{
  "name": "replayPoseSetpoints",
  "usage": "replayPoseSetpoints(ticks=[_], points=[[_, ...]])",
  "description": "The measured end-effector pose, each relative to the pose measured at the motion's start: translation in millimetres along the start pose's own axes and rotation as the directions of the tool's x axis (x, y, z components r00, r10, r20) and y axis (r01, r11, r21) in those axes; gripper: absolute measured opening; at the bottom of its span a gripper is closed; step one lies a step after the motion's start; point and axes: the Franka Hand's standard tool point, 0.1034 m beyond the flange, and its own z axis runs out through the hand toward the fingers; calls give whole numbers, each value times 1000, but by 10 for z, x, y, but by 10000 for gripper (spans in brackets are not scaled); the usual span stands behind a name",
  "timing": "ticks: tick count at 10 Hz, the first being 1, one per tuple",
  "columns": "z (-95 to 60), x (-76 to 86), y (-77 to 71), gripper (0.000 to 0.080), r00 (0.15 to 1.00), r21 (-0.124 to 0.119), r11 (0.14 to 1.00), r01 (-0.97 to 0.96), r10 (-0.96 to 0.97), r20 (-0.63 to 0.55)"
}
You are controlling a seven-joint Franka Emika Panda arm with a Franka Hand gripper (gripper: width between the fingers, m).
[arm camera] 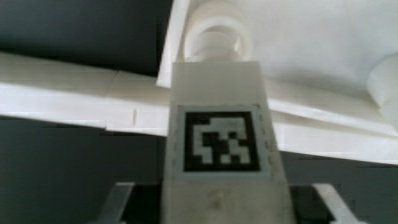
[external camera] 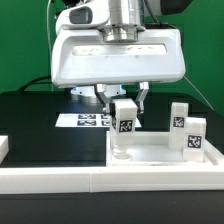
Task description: Assemble square table
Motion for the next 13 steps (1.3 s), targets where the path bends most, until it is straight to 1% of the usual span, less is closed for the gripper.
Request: replayPoseSetpoints(ticks=[1,2,4,5,6,7,8,9,13], points=[[-4,-1,16,290,1000,-15,1000,1,-1,-23],[6,-19,-2,290,1000,-13,1000,0,0,-19],[2,-1,20,290,999,-22,1000,3,-4,-34],[4,10,55,290,998,-38,999,4,-6,-55],[10,5,56,290,998,-39,999,3,-6,-57],[15,8,73,290,997,-50,999,2,-6,-72],[22,2,64,290,998,-48,999,3,-6,-69],[23,11,89,290,996,-60,998,4,-9,-85],[48,10,12,290,997,-54,999,2,-7,-82]])
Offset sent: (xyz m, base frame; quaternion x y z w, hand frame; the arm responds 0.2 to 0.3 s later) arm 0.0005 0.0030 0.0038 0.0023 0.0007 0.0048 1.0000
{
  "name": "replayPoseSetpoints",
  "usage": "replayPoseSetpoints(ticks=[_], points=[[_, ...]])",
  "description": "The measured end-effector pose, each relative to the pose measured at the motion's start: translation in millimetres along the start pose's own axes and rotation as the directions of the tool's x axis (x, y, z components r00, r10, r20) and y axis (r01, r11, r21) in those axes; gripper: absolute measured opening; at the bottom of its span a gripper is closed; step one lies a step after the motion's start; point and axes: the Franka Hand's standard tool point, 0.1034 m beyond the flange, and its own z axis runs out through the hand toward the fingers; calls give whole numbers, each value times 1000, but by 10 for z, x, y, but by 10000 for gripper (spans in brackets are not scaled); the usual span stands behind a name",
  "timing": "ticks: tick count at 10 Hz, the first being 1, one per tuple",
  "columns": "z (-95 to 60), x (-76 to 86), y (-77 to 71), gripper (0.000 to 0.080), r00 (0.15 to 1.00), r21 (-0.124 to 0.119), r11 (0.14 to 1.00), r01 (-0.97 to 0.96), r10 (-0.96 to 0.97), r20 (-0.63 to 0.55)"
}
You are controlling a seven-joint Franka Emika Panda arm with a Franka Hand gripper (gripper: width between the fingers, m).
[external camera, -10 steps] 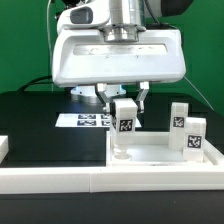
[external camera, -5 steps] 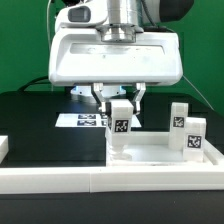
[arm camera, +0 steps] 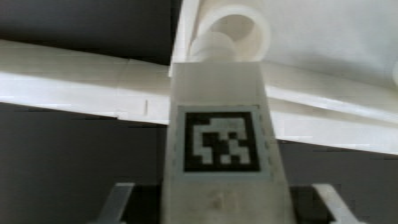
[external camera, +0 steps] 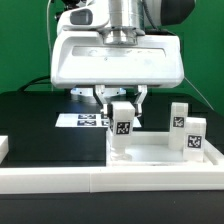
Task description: Assemble square table
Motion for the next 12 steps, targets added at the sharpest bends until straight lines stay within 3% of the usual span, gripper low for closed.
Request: replayPoseSetpoints(ticks=[12], points=[[-40,24,-57,290,1000,-6,1000,-7,6,-19]])
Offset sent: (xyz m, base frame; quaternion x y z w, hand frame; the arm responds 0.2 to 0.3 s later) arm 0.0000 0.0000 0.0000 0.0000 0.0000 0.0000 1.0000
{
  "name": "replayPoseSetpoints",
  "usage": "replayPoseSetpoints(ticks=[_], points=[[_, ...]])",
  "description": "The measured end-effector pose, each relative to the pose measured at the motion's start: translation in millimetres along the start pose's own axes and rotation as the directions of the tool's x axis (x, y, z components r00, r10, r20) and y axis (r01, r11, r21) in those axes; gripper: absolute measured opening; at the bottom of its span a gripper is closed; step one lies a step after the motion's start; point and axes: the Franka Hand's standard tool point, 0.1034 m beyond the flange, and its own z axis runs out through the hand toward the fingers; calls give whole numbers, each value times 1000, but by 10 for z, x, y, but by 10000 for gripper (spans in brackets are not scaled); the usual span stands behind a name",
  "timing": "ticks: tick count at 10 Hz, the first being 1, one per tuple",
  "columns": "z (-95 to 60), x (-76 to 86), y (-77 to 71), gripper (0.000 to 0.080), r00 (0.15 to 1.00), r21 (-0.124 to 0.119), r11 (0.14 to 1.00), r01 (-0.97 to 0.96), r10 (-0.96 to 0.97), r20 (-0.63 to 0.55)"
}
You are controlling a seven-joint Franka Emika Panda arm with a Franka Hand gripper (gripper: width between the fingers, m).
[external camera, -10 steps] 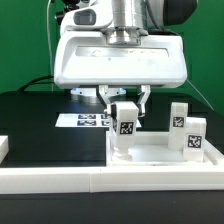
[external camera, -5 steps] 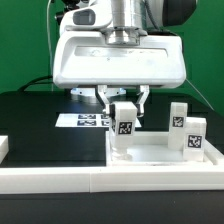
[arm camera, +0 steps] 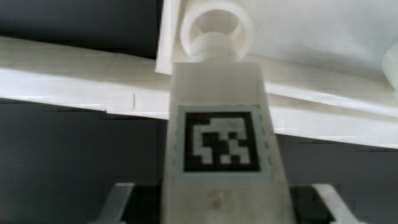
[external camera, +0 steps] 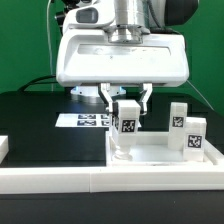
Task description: Assemble square table
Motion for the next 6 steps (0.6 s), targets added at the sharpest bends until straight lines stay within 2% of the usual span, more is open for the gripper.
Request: replayPoseSetpoints(ticks=[2,6], points=[[-3,1,2,290,1000,-1,1000,0,0,-1],[60,-99,-15,290,1000,1,1000,1,-1,16]])
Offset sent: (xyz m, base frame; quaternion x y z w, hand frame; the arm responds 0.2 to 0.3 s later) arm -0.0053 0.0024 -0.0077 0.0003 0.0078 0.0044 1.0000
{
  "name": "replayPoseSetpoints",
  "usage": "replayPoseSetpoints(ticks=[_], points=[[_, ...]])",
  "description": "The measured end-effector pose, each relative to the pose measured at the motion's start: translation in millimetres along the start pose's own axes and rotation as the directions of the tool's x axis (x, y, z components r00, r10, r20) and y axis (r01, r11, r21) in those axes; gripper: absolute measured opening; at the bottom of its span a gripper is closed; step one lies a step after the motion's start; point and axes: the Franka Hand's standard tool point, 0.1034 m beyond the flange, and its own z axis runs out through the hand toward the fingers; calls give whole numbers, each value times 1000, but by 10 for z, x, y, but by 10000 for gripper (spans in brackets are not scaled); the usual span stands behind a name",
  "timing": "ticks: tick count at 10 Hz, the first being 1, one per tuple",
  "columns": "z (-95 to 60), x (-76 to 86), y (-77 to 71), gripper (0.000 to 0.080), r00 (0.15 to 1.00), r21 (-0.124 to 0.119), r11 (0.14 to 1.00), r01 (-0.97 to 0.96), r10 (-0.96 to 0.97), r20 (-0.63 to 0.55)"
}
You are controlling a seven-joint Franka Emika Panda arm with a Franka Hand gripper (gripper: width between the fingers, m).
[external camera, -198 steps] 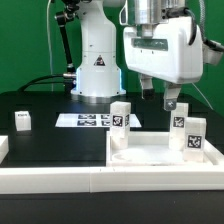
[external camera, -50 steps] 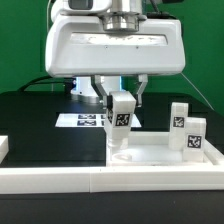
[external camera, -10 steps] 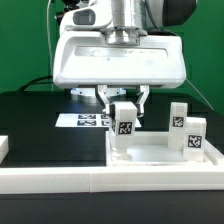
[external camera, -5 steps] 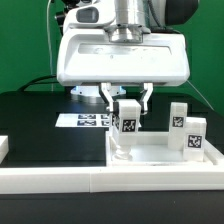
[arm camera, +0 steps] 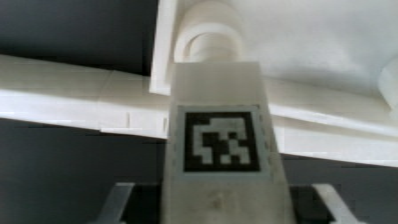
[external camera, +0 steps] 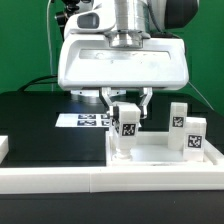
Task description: Assemble square table
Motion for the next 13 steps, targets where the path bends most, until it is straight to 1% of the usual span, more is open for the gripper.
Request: replayPoseSetpoints(ticks=[6,7,8,10,12,13], points=[[23,-24,7,290,1000,-1,1000,1,-1,3],[65,-58,28,290,1000,-8,1000,0,0,0],[88,-78,30,290,1000,-9,1000,0,0,2],[95,-72,32,290,1000,-14,1000,1,-1,-6],[104,-50,53,290,999,-29,1000,1,-2,-33],[105,-47,54,290,999,-31,1000,1,-2,-35]])
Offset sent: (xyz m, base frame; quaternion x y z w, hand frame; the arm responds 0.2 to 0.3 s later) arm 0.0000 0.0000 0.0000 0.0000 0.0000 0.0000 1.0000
